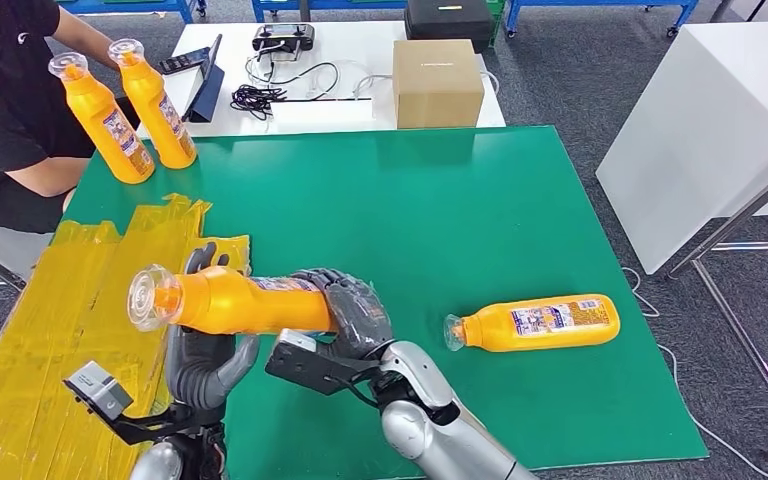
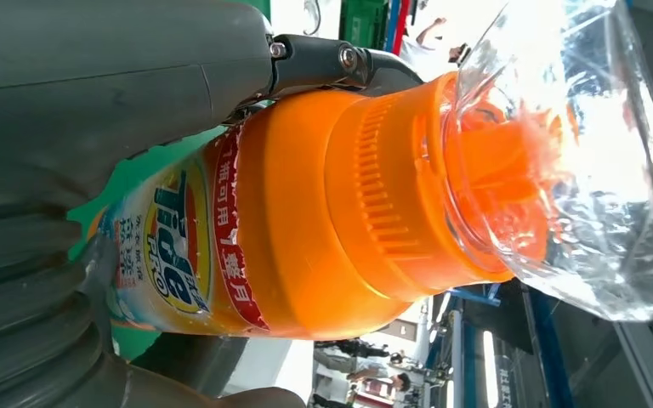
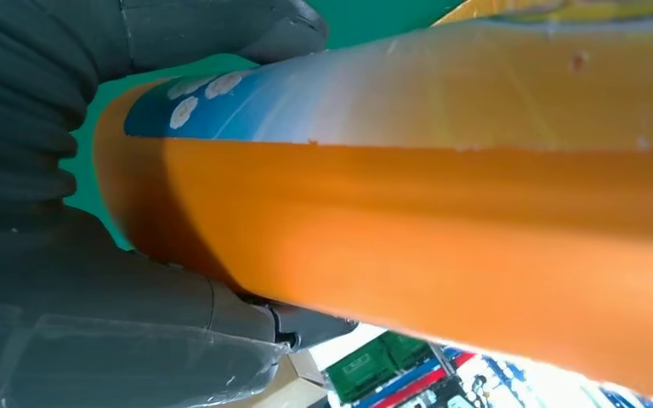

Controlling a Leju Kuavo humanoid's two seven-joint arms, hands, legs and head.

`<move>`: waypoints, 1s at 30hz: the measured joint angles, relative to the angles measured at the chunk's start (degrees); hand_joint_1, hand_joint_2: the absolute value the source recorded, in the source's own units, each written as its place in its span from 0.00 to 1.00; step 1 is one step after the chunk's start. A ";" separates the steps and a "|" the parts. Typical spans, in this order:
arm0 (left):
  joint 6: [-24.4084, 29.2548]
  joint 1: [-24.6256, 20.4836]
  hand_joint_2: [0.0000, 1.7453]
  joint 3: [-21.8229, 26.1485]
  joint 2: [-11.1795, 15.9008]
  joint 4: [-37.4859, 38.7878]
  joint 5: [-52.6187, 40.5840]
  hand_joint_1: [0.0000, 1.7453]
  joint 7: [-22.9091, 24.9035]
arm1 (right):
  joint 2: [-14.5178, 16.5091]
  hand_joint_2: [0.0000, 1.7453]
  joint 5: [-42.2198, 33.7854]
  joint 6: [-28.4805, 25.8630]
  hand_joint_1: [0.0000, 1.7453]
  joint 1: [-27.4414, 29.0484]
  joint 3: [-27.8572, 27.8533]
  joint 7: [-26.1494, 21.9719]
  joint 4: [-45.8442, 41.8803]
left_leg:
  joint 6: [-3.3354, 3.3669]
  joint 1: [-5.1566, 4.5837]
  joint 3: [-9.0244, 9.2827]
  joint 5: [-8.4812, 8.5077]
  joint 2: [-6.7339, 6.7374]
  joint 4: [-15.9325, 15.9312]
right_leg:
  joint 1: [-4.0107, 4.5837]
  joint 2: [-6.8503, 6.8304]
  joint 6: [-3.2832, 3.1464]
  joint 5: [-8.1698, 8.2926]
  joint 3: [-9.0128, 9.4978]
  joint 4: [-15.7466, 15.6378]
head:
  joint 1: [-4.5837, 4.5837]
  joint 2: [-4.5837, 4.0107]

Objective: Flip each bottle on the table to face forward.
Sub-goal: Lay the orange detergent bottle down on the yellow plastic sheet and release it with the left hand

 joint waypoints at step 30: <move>-2.49 2.95 1.00 5.55 -0.26 -1.49 3.76 0.83 1.17 | 1.82 1.00 16.76 -0.89 1.00 -3.61 8.75 7.48 3.42 | -0.03 0.01 -0.02 0.03 -0.01 0.00 | 0.00 -0.01 0.00 0.00 -0.04 0.01 | -0.01 0.00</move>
